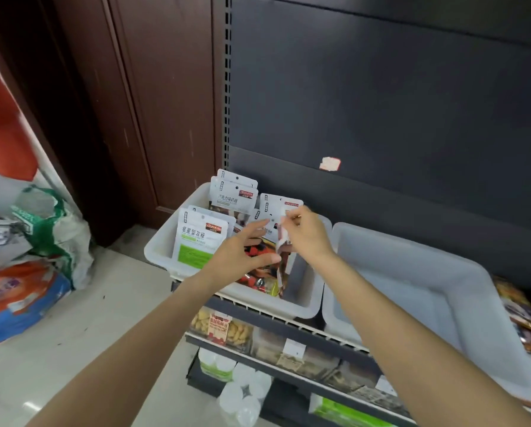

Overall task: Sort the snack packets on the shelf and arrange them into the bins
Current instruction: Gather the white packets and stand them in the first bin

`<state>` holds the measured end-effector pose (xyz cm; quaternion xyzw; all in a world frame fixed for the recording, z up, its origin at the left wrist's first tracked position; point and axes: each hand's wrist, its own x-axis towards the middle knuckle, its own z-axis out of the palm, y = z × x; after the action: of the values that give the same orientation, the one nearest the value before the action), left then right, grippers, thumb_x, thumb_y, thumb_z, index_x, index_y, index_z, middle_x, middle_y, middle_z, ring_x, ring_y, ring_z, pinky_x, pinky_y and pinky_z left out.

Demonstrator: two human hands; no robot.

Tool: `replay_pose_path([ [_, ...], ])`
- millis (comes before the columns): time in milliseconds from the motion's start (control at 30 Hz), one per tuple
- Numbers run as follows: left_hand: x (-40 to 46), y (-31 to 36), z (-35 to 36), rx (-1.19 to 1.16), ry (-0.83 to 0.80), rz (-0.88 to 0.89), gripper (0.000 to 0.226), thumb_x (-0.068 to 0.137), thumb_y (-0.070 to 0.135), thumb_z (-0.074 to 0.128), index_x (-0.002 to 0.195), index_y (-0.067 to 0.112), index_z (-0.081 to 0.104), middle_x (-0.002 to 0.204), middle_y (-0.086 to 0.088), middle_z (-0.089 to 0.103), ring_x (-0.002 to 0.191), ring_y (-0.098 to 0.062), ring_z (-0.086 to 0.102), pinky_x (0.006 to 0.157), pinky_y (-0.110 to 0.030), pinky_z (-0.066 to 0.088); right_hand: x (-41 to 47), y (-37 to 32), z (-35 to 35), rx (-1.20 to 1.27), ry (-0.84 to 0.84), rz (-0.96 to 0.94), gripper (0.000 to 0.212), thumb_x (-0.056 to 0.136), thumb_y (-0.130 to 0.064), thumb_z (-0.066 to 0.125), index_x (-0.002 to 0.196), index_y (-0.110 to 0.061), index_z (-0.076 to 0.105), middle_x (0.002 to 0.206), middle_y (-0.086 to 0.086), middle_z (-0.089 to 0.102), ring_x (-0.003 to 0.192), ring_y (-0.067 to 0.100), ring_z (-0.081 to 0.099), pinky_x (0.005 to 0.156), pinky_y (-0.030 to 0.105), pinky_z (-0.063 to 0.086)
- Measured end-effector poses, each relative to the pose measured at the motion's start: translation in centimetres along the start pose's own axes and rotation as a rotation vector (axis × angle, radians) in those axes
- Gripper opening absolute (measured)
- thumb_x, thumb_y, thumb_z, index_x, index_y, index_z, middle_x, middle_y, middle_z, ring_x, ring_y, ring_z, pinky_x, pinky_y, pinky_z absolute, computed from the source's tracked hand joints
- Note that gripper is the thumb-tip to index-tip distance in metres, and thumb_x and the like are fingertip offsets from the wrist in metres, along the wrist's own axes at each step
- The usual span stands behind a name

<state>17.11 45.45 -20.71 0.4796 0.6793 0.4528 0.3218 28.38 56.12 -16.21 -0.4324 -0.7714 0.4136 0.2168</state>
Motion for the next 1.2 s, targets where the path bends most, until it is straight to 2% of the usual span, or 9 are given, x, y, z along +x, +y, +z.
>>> replay_pose_path([
  [67,0.1,-0.6,-0.6,0.052,0.112,0.003,0.074,0.08,0.033,0.074,0.141,0.033,0.035,0.126,0.009,0.053,0.11,-0.009,0.055,0.095,-0.025,0.043,0.2,-0.1,1.7,0.064,-0.106,0.027,0.024,0.098,-0.034,0.044,0.111,-0.015,0.051,0.112,0.004,0.058,0.109,0.026,0.057,0.093,0.048,0.049],
  [167,0.3,-1.8,-2.0,0.106,0.29,-0.066,0.058,0.087,0.01,0.065,0.138,0.026,0.042,0.123,-0.002,0.059,0.096,-0.016,0.061,0.081,-0.026,0.05,0.5,1.3,2.8,-0.152,-0.201,0.01,0.038,0.1,-0.03,0.042,0.134,-0.016,0.043,0.133,0.006,0.051,0.122,0.025,0.049,0.101,0.033,0.039],
  [233,0.6,-2.8,-2.6,0.208,0.207,-0.099,0.053,0.088,0.001,0.061,0.136,0.02,0.048,0.125,-0.007,0.059,0.093,-0.016,0.062,0.078,-0.021,0.05,0.7,2.8,3.4,-0.305,-0.255,-0.016,0.043,0.098,-0.022,0.046,0.14,-0.015,0.039,0.14,0.006,0.047,0.126,0.024,0.046,0.1,0.032,0.038],
  [367,1.4,-3.3,-2.7,0.489,-0.039,-0.04,0.054,0.084,0.008,0.068,0.134,0.017,0.052,0.115,-0.006,0.064,0.091,-0.014,0.061,0.088,-0.027,0.049,0.7,4.8,4.6,-0.358,-0.346,0.009,0.051,0.095,-0.015,0.053,0.143,-0.014,0.037,0.144,0.006,0.043,0.13,0.024,0.044,0.108,0.035,0.037],
  [433,1.8,-3.4,-2.6,0.528,-0.052,-0.04,0.052,0.086,0.013,0.065,0.135,0.018,0.05,0.114,-0.007,0.064,0.093,-0.018,0.062,0.09,-0.034,0.05,0.6,5.4,4.9,-0.371,-0.317,0.024,0.052,0.093,-0.015,0.056,0.142,-0.014,0.038,0.14,0.008,0.044,0.126,0.025,0.046,0.106,0.036,0.039],
  [567,2.0,-3.7,-2.0,0.6,-0.048,0.012,0.034,0.094,0.017,0.052,0.128,0.018,0.058,0.118,-0.011,0.062,0.098,-0.027,0.062,0.085,-0.035,0.05,0.3,6.1,4.6,-0.355,-0.285,0.03,0.053,0.091,-0.011,0.059,0.14,-0.016,0.04,0.137,0.007,0.046,0.123,0.024,0.048,0.102,0.038,0.043],
  [767,1.6,-1.8,-1.7,0.659,0.051,0.057,0.037,0.096,0.024,0.049,0.133,0.021,0.052,0.118,-0.009,0.059,0.102,-0.028,0.057,0.084,-0.041,0.051,-0.5,5.4,2.5,-0.392,-0.153,-0.053,0.05,0.094,-0.013,0.053,0.142,-0.016,0.038,0.142,0.006,0.04,0.125,0.025,0.045,0.104,0.034,0.038],
  [1000,0.4,3.6,1.8,0.939,0.07,0.243,0.036,0.096,0.026,0.047,0.132,0.023,0.05,0.126,-0.002,0.057,0.115,-0.023,0.052,0.09,-0.035,0.042,-3.9,5.0,-3.1,-0.445,0.01,-0.204,0.037,0.097,-0.016,0.048,0.134,-0.018,0.048,0.13,0.001,0.047,0.124,0.017,0.042,0.099,0.032,0.038],
  [1200,0.1,9.3,8.6,0.896,0.055,0.326,0.036,0.097,0.028,0.044,0.132,0.021,0.048,0.121,-0.002,0.058,0.112,-0.023,0.054,0.09,-0.035,0.041,-8.0,7.9,-11.0,-0.426,0.16,-0.207,0.034,0.096,-0.015,0.049,0.129,-0.014,0.052,0.123,0.003,0.053,0.117,0.02,0.049,0.098,0.036,0.041],
])
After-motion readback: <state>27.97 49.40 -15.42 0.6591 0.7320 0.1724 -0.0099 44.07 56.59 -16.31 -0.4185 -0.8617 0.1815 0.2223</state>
